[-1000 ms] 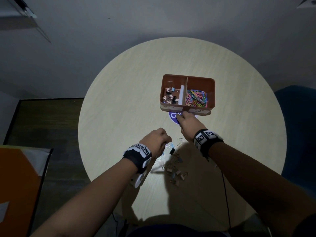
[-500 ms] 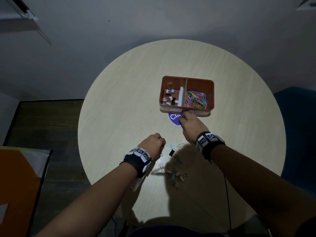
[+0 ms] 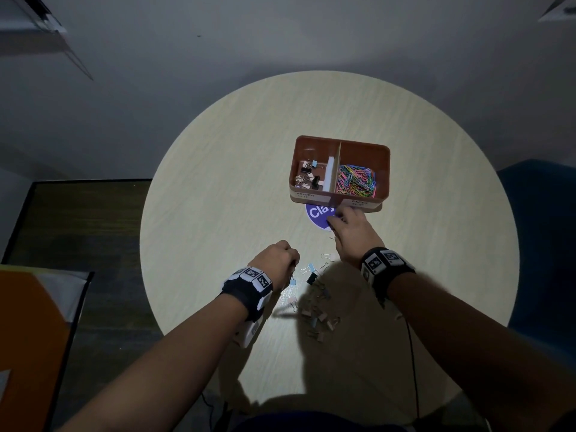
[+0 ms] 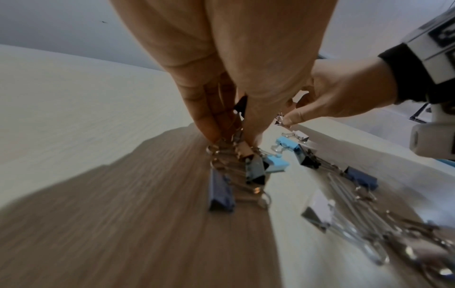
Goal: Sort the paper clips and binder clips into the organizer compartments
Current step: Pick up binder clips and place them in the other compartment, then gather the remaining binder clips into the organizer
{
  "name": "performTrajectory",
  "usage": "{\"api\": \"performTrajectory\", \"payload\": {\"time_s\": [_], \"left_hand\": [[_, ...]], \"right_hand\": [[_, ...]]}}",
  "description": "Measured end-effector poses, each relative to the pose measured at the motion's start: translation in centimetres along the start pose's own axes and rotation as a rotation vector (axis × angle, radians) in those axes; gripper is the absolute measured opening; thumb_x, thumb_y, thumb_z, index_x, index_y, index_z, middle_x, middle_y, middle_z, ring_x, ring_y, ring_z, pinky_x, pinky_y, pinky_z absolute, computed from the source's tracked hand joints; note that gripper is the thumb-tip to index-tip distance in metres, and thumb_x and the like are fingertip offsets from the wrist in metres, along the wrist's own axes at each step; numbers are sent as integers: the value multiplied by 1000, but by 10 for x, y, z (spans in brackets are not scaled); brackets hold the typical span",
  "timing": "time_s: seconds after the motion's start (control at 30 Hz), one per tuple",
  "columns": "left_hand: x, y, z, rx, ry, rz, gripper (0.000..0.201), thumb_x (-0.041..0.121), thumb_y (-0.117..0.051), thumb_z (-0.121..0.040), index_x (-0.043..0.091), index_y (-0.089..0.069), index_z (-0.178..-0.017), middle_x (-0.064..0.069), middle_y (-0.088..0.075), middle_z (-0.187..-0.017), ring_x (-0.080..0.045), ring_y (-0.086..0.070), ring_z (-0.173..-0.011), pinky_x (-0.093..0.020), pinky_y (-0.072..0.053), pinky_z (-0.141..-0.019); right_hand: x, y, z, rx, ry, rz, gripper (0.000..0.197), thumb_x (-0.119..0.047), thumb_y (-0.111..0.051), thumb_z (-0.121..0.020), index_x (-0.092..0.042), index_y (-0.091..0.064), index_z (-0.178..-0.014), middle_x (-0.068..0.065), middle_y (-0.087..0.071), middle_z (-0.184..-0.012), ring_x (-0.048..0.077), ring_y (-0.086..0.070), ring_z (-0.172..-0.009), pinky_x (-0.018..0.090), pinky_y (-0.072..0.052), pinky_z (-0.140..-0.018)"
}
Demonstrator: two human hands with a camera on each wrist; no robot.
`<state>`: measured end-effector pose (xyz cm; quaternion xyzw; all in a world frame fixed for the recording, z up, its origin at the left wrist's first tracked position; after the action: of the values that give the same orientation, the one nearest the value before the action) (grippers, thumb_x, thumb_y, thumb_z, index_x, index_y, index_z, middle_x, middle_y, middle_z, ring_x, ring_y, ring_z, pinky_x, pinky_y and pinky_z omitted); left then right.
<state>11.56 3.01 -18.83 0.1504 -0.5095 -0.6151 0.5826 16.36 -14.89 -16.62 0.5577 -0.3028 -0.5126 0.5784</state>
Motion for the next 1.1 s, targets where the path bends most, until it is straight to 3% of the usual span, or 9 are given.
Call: {"api": "performTrajectory", "payload": {"time_s": [0.1, 0.2, 0.33, 0.43, 0.57, 0.73, 0.9, 1.0, 1.1], "left_hand": [[0, 2, -1, 8, 12, 14, 18, 13, -56, -92, 17, -65, -107, -3, -55, -113, -24, -61, -93, -34, -52, -81], [1, 6, -2, 32, 27, 35, 18, 13, -53, -92, 16, -66, -105, -4, -57, -111, -25, -61, -92, -31, -51, -78], [4, 18, -6, 83, 51, 70, 18, 17, -52, -93, 16, -67, -102, -4, -59, -107, -24, -61, -94, -29, -47, -77], [12, 37, -6, 175, 70, 146, 15, 20, -56, -91, 17, -69, -98, -2, -61, -104, -21, -60, -93, -32, -50, -82], [28, 89, -8, 400, 25, 208, 11, 21, -57, -89, 16, -67, -88, 1, -62, -95, -14, -56, -84, -31, -50, -81], [35, 161, -38, 602, 7, 178, 11, 14, -65, -90, 7, -70, -97, -9, -65, -102, -20, -58, -92, -25, -41, -83], [28, 174, -65, 499, 53, 108, 27, 11, -66, -86, 10, -67, -114, -14, -65, -111, -31, -61, -103, -37, -49, -91], [21, 173, -58, 524, 69, 128, 21, 11, -61, -88, 7, -69, -107, -15, -65, -106, -32, -62, -97, -41, -50, -88], [12, 161, -40, 536, 101, 145, 16, 12, -59, -88, 7, -69, -100, -15, -63, -102, -31, -62, -92, -38, -49, -83]], "right_hand": [[2, -6, 0, -91, 0, 0, 36, -9, -53, -93, -9, -60, -129, 15, -49, -138, 35, -44, -125, 41, -43, -102], [1, -8, 2, -151, 2, -17, 29, -8, -47, -97, -6, -64, -120, 16, -56, -124, 34, -52, -112, 36, -46, -93], [1, -5, 3, -194, -54, -23, 27, -11, -48, -93, -4, -62, -116, 16, -59, -116, 34, -54, -108, 36, -45, -90], [2, -6, 7, -208, -101, -28, 30, -10, -49, -90, -3, -61, -117, 17, -59, -116, 33, -54, -108, 36, -46, -88], [2, -5, 16, -205, -129, -64, 33, -12, -49, -89, -5, -60, -120, 15, -59, -118, 30, -53, -109, 36, -46, -89], [-9, 31, 17, -30, -133, -210, 31, -14, -56, -86, -7, -64, -115, 11, -62, -116, 27, -55, -109, 33, -44, -90], [-24, 91, 2, 167, -87, -331, 18, -17, -61, -82, -11, -64, -100, 1, -57, -96, 20, -53, -91, 29, -40, -75], [-30, 120, -17, 245, -59, -324, 20, -16, -63, -84, -10, -65, -103, 4, -59, -99, 15, -49, -88, 29, -44, -78], [-32, 135, -41, 319, -50, -335, 26, -14, -62, -85, -9, -68, -110, 8, -62, -108, 21, -58, -98, 32, -47, -87]]}}
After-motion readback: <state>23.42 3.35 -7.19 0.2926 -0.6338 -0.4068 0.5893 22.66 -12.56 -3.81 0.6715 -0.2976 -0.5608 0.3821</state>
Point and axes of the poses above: each hand's wrist, its own z-axis away from the middle knuckle, its own y-axis out of the back of the hand, x = y × z, the point moved 6 cm from there along -z, towards the middle knuckle
